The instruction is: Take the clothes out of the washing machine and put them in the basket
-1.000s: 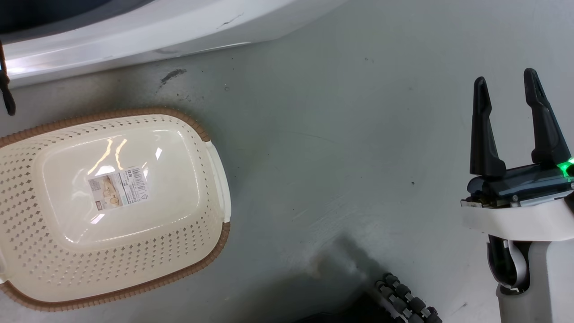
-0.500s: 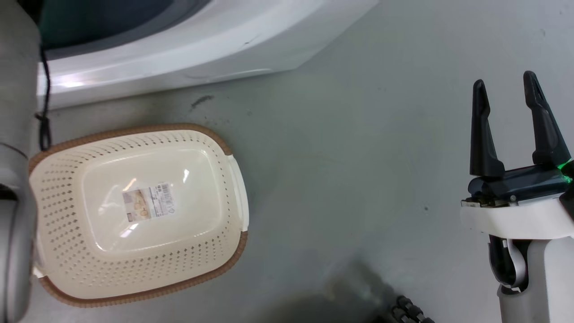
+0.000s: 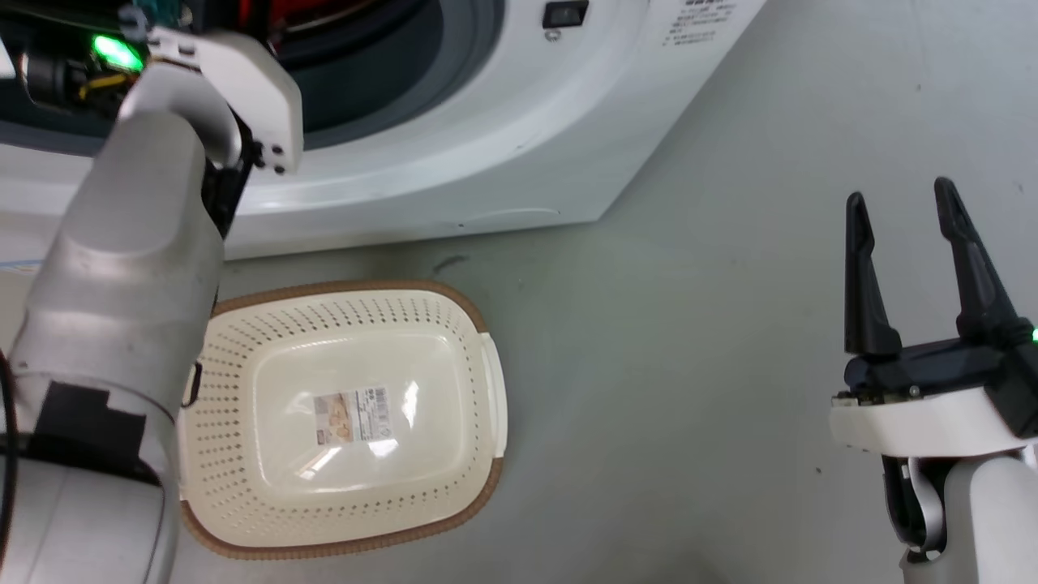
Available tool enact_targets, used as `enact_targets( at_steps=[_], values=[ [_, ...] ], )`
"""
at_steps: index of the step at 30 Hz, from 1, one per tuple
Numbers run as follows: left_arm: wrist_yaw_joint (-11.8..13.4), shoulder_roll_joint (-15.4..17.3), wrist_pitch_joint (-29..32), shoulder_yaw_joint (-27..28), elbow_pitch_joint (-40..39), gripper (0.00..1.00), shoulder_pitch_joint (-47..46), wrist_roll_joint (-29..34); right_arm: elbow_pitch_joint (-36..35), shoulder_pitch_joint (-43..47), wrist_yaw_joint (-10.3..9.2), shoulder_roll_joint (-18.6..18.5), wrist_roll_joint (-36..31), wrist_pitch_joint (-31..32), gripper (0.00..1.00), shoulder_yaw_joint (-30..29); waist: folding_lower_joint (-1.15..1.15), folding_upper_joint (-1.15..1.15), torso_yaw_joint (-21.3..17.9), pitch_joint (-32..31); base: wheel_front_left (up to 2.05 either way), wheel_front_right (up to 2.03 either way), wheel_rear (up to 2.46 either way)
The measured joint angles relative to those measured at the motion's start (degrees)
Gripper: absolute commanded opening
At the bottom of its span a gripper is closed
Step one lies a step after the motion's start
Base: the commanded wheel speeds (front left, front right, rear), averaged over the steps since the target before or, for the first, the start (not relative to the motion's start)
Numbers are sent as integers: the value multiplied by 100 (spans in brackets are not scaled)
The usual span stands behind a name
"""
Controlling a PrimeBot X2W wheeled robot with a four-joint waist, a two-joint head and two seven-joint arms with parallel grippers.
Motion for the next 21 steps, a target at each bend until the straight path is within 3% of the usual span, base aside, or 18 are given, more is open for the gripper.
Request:
enact_targets(
  at_steps=[10,21],
  values=[
    [37,9,-375,-79,-820,0,994,-160,96,396,-1,0,-181,0,100,-18,-1,0,381,-821,0,0,0],
    [294,322,-391,76,-2681,0,2246,-179,230,796,-1,-1,-231,1,100,-15,0,0,703,-1653,0,0,0]
  ],
)
